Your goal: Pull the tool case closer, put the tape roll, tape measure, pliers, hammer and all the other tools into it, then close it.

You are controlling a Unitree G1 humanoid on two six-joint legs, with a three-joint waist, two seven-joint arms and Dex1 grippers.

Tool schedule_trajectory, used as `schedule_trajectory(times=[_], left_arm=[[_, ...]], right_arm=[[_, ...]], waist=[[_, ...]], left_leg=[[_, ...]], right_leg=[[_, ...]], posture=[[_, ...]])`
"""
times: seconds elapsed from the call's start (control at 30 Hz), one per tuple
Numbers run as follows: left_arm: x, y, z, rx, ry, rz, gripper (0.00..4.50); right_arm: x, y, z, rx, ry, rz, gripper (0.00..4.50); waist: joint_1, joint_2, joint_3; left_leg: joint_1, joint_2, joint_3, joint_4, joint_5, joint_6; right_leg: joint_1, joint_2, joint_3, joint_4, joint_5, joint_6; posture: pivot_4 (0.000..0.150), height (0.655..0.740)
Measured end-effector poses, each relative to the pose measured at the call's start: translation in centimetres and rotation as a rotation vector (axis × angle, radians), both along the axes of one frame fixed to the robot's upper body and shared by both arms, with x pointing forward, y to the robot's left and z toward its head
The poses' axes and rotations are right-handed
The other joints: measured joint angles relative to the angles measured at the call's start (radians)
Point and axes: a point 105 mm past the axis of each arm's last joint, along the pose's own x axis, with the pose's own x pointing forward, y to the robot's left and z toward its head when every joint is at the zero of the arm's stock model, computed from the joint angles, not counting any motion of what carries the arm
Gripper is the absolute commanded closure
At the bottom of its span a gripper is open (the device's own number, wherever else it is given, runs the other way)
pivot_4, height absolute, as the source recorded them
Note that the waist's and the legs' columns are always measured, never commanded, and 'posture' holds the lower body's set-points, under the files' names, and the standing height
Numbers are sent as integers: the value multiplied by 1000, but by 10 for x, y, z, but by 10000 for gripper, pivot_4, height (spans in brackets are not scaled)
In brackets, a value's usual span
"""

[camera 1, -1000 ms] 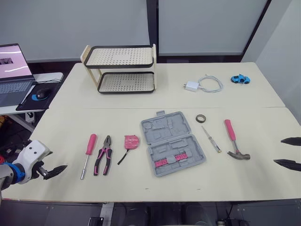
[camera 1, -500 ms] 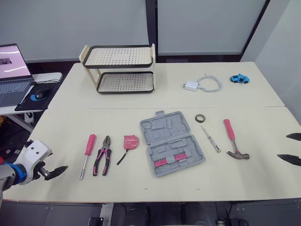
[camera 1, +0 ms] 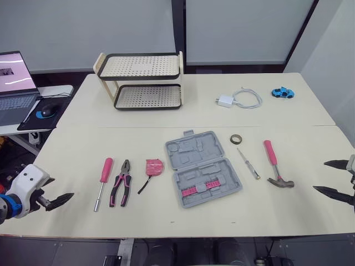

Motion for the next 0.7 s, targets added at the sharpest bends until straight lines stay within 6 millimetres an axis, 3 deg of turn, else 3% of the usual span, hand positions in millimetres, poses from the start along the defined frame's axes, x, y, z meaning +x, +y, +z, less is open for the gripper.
schedule_trajectory(times=[0.2, 0.43, 0.57, 0.7], left_arm=[[-9, 2, -9, -4, 21, 41, 72], [-4, -7, 7, -74, -52, 54, 72], [-1, -40, 8, -153, -69, -11, 72], [14, -120, 10, -295, -108, -184, 72]], right_arm=[[-1, -1, 0, 16, -10, -30, 0], [2, -2, 6, 86, -16, -62, 0], [5, 9, 14, 113, -27, -37, 0], [16, 56, 28, 132, -56, 94, 0]], waist=[[0, 0, 0], [0, 0, 0], [0, 0, 0], [2, 0, 0]], left_leg=[[0, 0, 0, 0, 0, 0], [0, 0, 0, 0, 0, 0], [-1, 1, 0, 0, 0, 0], [-2, 1, -2, 1, 0, 0]], right_leg=[[0, 0, 0, 0, 0, 0], [0, 0, 0, 0, 0, 0], [0, 0, 0, 0, 0, 0], [1, 0, -1, 0, 1, -1]], posture=[[1500, 7400], [1500, 7400], [1500, 7400], [1500, 7400]])
